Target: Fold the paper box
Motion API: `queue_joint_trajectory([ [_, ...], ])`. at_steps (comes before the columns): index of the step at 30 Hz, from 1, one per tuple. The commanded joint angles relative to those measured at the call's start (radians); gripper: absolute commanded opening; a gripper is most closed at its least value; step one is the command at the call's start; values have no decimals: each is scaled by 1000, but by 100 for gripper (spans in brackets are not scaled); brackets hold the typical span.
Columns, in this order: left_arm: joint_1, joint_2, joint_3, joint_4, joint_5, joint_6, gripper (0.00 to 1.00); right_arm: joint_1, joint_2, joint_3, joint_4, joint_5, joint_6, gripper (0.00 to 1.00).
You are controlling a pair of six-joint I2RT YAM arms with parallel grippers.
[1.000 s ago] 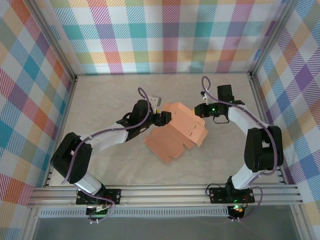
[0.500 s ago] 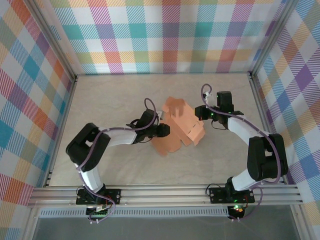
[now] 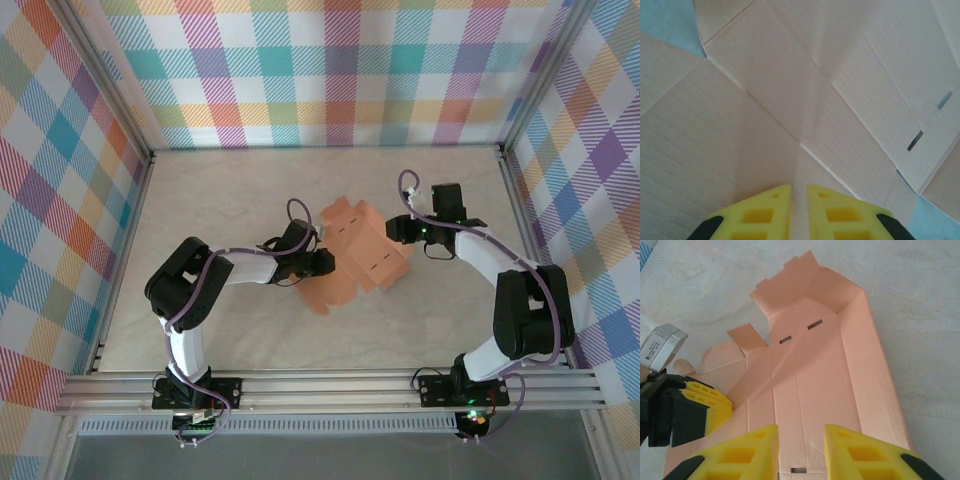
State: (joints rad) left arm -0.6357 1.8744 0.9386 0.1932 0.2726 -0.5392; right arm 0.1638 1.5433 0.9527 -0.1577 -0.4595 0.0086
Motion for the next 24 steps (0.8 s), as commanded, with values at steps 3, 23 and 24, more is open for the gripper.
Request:
queue_joint_trajectory([
  [3, 23, 34, 15, -51, 12, -17, 15, -38, 42, 81, -75, 14, 66, 53],
  [23, 64, 81, 45, -81, 96, 12, 14, -87, 418, 391, -340, -161, -9, 40],
  [24, 64, 82, 45, -81, 95, 13, 14, -87, 421, 393, -338, -163, -9, 40],
])
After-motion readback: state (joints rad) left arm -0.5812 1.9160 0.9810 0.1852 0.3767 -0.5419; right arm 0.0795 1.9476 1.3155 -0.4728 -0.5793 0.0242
